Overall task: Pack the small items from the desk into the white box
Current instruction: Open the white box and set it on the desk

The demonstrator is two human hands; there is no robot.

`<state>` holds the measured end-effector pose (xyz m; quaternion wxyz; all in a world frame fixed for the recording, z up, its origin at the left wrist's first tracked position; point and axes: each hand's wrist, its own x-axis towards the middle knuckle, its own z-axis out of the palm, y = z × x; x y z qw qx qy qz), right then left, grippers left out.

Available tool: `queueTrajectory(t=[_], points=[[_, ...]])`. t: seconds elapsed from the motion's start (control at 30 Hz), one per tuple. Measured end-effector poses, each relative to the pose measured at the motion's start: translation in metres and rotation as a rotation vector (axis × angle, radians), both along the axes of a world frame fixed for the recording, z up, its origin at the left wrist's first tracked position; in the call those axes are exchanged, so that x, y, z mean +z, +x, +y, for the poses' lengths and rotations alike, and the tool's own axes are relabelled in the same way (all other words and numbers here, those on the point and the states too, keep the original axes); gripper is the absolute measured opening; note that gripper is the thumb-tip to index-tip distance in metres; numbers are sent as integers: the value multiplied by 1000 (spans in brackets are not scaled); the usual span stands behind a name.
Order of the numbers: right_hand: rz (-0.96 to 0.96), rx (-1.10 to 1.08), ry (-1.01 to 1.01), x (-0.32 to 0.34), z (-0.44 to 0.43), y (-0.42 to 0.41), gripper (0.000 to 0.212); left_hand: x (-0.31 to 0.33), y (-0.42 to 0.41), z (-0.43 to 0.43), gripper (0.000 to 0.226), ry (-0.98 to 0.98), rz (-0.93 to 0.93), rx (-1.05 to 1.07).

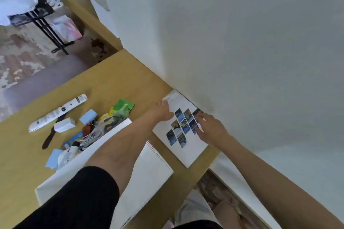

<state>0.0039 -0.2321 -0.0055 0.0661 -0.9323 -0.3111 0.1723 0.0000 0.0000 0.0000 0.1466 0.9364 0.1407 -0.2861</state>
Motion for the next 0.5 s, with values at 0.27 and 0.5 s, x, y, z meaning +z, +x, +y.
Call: queueTrajectory(t=[0.27,0.5], points=[[117,-18,-219,-49,-21,-13,75,-34,2,8,92,41,-154,292],[203,-92,-82,-51,-21,-12,74,-23,30,43,73,-333,-24,516]])
